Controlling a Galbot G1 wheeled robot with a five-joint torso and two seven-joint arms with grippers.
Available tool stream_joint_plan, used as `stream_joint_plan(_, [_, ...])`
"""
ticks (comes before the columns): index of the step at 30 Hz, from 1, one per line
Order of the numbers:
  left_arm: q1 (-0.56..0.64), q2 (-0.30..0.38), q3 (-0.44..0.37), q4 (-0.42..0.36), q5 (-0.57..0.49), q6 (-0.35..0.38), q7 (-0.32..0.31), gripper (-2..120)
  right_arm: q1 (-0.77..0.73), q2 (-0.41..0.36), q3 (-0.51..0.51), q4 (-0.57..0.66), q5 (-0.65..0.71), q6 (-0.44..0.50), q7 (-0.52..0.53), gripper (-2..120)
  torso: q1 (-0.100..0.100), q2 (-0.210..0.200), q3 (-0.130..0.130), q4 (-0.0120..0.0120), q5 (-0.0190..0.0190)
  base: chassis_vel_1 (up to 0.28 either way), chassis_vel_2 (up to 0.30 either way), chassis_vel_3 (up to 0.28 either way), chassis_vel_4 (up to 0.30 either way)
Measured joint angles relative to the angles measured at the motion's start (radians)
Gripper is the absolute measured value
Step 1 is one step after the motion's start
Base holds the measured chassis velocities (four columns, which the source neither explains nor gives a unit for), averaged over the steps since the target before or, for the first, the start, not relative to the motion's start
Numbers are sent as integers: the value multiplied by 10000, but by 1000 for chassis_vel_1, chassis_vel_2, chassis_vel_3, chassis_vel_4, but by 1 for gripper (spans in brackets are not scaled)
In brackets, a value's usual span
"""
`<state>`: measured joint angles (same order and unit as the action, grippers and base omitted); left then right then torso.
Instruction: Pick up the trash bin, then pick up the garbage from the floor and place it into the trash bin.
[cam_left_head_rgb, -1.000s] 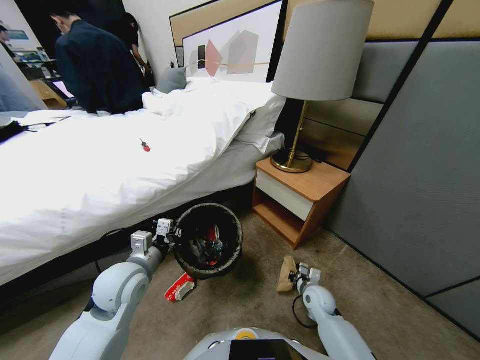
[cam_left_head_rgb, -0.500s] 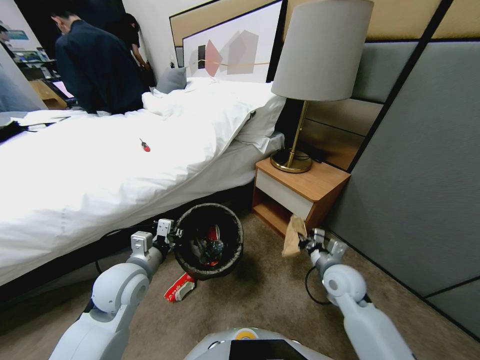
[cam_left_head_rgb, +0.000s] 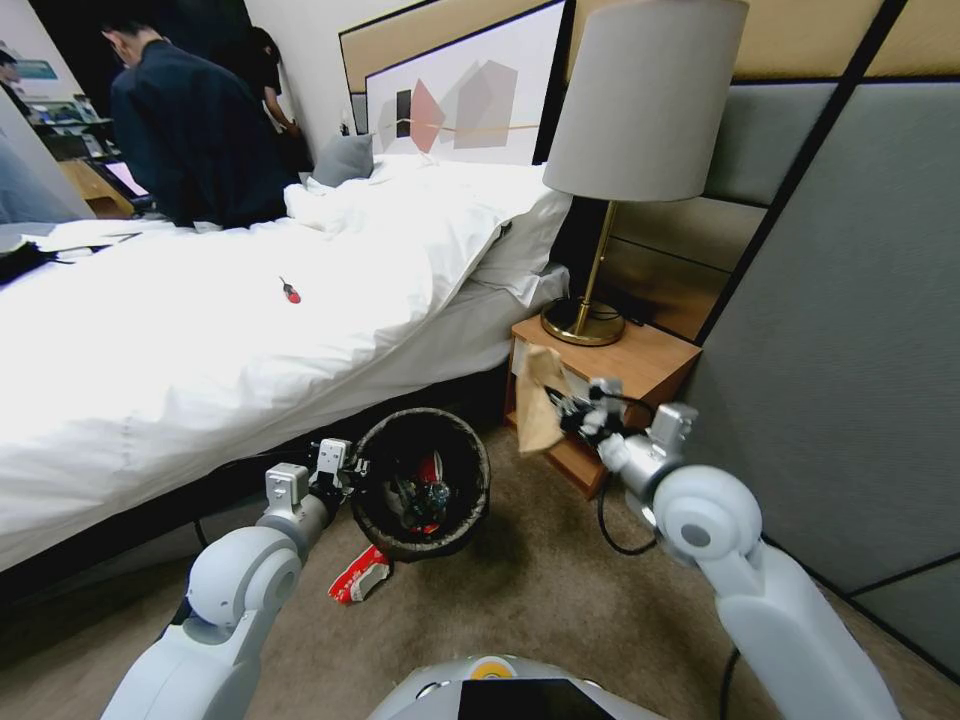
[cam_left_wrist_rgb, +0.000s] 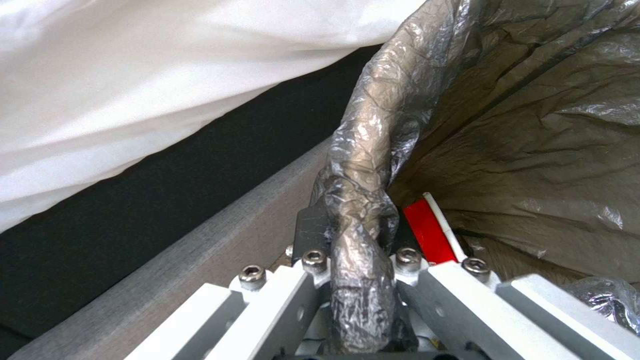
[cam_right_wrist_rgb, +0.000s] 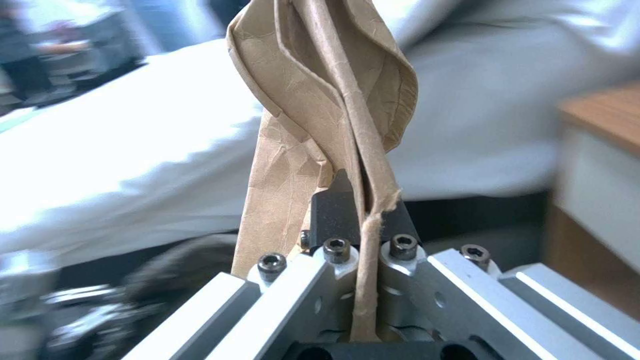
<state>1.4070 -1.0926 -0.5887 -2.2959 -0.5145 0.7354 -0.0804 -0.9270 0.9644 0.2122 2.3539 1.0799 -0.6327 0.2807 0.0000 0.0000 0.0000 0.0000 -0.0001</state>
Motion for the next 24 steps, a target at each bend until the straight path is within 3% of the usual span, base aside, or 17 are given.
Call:
stream_joint_plan(12, [-82, -23, 184, 76, 38, 0, -110, 1, 1355, 168, -1893, -209, 20, 1, -573, 0, 0, 0, 0, 1, -1, 0, 0, 0, 0])
stream_joint_plan(24, [-99, -39, 197, 81, 36, 0, -139, 1, 1158, 184, -3018, -489, -341, -162, -508, 0, 0, 0, -1, 0, 1, 0, 0, 0, 0])
